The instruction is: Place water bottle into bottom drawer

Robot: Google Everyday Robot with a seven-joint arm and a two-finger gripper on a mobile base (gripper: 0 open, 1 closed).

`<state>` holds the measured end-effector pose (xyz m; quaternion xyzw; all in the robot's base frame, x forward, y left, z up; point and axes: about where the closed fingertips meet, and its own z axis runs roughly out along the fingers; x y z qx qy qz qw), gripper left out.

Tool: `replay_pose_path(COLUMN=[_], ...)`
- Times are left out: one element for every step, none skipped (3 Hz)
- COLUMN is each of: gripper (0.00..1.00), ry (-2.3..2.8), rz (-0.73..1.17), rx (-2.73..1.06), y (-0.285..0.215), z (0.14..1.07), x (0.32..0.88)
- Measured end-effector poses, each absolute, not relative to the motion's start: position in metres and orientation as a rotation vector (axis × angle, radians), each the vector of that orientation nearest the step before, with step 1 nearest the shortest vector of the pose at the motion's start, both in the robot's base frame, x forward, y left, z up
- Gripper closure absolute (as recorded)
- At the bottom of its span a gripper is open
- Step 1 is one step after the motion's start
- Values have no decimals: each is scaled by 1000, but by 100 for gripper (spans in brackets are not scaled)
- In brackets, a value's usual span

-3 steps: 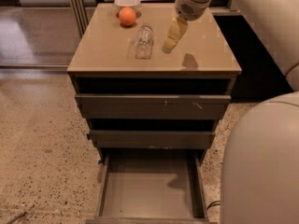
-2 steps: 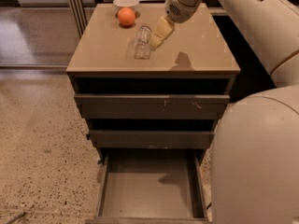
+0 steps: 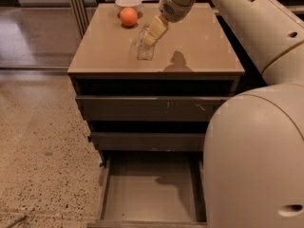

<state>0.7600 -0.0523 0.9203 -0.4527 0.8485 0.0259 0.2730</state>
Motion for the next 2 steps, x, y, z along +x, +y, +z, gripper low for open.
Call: replay_pose_path(gripper=[0,0], ry=[2277,2327], rz=[165,273], rx=[-1141,-991], y=[-28,-14], z=[922,921], x=[777,791])
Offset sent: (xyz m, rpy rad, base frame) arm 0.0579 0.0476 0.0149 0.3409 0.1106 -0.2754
